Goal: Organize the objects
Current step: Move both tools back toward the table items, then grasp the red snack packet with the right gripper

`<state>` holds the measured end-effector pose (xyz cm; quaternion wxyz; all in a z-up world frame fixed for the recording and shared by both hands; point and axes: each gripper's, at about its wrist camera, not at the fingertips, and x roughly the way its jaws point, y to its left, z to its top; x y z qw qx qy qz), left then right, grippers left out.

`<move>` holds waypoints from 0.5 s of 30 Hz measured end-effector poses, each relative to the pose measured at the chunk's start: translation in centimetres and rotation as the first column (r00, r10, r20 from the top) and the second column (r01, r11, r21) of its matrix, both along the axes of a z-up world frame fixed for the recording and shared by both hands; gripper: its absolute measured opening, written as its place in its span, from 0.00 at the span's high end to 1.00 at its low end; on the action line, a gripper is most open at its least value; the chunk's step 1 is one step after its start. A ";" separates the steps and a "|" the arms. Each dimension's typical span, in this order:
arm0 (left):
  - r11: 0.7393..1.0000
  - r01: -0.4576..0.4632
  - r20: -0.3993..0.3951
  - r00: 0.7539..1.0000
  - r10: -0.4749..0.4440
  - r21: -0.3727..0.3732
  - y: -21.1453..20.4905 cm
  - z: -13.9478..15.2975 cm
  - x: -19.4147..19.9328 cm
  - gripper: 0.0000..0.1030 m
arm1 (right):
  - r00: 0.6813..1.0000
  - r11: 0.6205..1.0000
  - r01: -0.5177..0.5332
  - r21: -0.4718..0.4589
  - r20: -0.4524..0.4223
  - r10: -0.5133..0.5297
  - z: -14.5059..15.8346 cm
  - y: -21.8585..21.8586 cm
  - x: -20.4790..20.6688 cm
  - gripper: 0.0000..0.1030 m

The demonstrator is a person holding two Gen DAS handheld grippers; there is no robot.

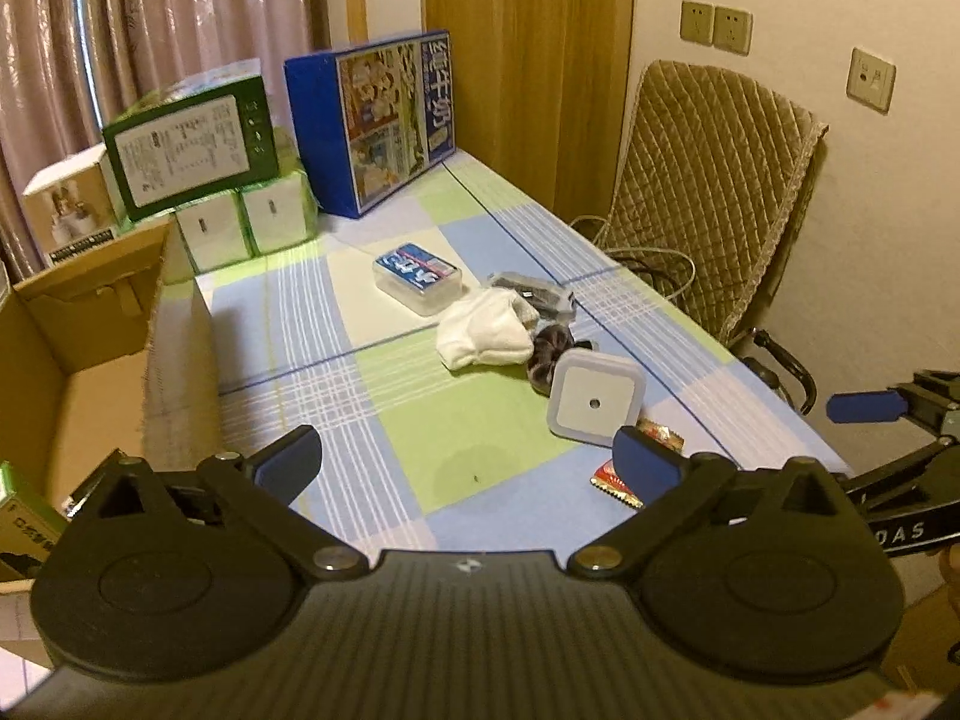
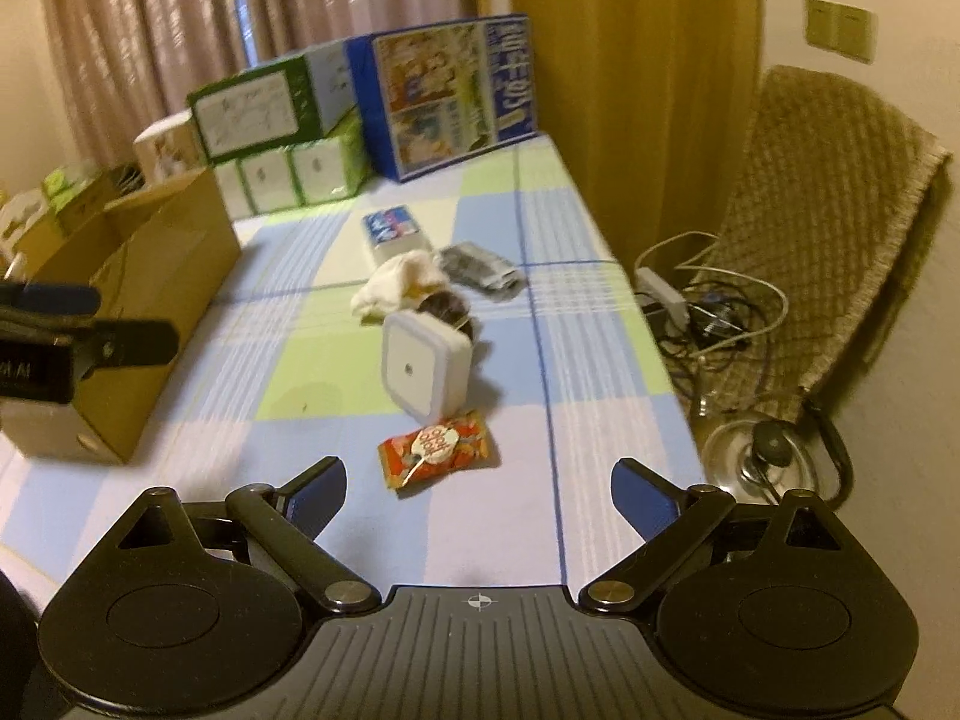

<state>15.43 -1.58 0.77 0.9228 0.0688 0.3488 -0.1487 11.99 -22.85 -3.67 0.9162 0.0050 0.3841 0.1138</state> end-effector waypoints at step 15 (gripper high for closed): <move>1.000 0.010 -0.080 0.997 -0.010 0.001 -0.3 -4.7 3.6 0.02 | 0.983 0.983 -0.177 -0.058 -0.059 0.173 -5.8 2.4 5.0 0.10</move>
